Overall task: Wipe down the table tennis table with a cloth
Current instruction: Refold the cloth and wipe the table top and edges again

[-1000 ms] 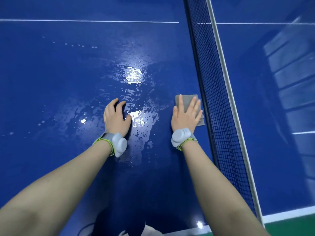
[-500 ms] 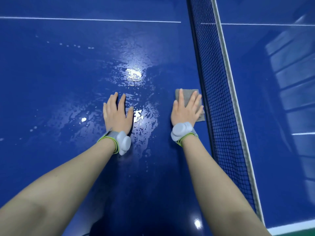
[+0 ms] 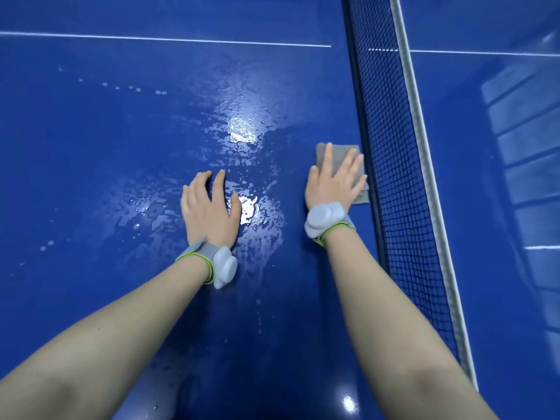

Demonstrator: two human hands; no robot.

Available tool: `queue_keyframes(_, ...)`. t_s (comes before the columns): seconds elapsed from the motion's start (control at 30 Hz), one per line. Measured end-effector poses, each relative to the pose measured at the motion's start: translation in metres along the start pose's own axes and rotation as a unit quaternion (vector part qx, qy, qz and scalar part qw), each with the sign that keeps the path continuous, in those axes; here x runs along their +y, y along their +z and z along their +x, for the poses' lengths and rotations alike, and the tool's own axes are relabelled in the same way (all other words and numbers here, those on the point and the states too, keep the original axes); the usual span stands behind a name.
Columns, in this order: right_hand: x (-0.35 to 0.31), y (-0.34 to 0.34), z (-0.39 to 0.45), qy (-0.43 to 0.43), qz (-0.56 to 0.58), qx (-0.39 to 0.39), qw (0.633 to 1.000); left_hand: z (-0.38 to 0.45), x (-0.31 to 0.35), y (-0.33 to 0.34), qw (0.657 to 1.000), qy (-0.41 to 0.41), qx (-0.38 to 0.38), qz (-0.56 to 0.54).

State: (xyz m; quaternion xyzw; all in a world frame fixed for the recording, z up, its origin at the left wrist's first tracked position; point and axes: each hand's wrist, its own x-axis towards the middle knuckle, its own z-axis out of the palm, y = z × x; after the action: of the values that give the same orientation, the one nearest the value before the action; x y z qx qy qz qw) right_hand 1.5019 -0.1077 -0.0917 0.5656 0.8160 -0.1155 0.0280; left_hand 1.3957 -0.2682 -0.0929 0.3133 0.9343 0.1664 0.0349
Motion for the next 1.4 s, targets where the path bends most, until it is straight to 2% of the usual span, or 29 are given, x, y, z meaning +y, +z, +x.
queue_keyframes(0.1,-0.021,0.005,-0.009,-0.121,-0.019,-0.006,0.992,0.009,0.005,0.001,0.999,-0.028,0.02,-0.004)
queue_keyframes(0.2,-0.012,0.005,-0.003,-0.213,-0.01,0.009,0.977,0.026,0.006,-0.001,0.999,-0.036,0.013,0.009)
queue_keyframes(0.27,0.001,0.006,0.012,-0.2,-0.011,0.031,0.979,0.038,0.004,-0.001,0.999,-0.036,0.006,0.02)
queue_keyframes(0.37,0.012,-0.001,0.035,-0.055,0.033,0.087,0.994,0.046,0.002,0.002,1.0,-0.017,0.014,0.017)
queue_keyframes(0.47,-0.01,-0.004,0.046,0.046,0.055,0.054,0.996,0.047,0.0,0.007,0.999,0.005,0.04,0.011)
queue_keyframes(0.53,-0.033,-0.002,0.041,0.005,0.027,0.031,0.999,0.047,-0.001,0.009,0.999,0.009,0.031,0.009)
queue_keyframes(0.67,-0.054,0.004,0.034,-0.203,-0.011,-0.013,0.979,0.049,-0.002,0.011,1.0,0.016,0.023,0.012)
queue_keyframes(0.73,-0.043,0.0,0.047,-0.262,-0.009,-0.008,0.965,0.05,-0.003,0.011,1.0,0.019,0.022,0.01)
queue_keyframes(0.77,-0.034,-0.001,0.055,-0.259,0.002,0.017,0.966,0.049,-0.003,0.01,1.0,0.016,0.019,0.008)
queue_keyframes(0.83,-0.018,-0.004,0.075,-0.168,0.035,0.057,0.984,0.05,-0.003,0.01,1.0,0.011,0.02,0.006)
queue_keyframes(0.9,-0.008,-0.01,0.088,-0.037,0.055,0.053,0.996,0.049,-0.002,0.011,1.0,0.013,0.021,0.006)
queue_keyframes(0.97,-0.017,-0.014,0.095,0.02,0.052,0.041,0.998,0.05,-0.003,0.012,1.0,0.011,0.028,0.007)
queue_keyframes(1.07,-0.045,-0.01,0.093,-0.039,0.014,0.01,0.999,0.052,-0.003,0.013,0.999,0.009,0.039,0.006)
queue_keyframes(1.17,-0.067,-0.002,0.08,-0.164,-0.035,0.005,0.986,0.052,-0.003,0.013,0.999,0.006,0.036,0.003)
queue_keyframes(1.27,-0.061,-0.004,0.085,-0.277,-0.072,-0.017,0.958,0.051,-0.003,0.012,0.999,0.005,0.036,0.003)
queue_keyframes(1.33,-0.042,-0.009,0.103,-0.273,-0.087,-0.005,0.958,0.05,-0.003,0.012,0.999,0.004,0.032,0.002)
queue_keyframes(1.4,-0.025,-0.012,0.121,-0.178,-0.068,0.023,0.981,0.05,-0.002,0.012,1.0,0.002,0.03,0.006)
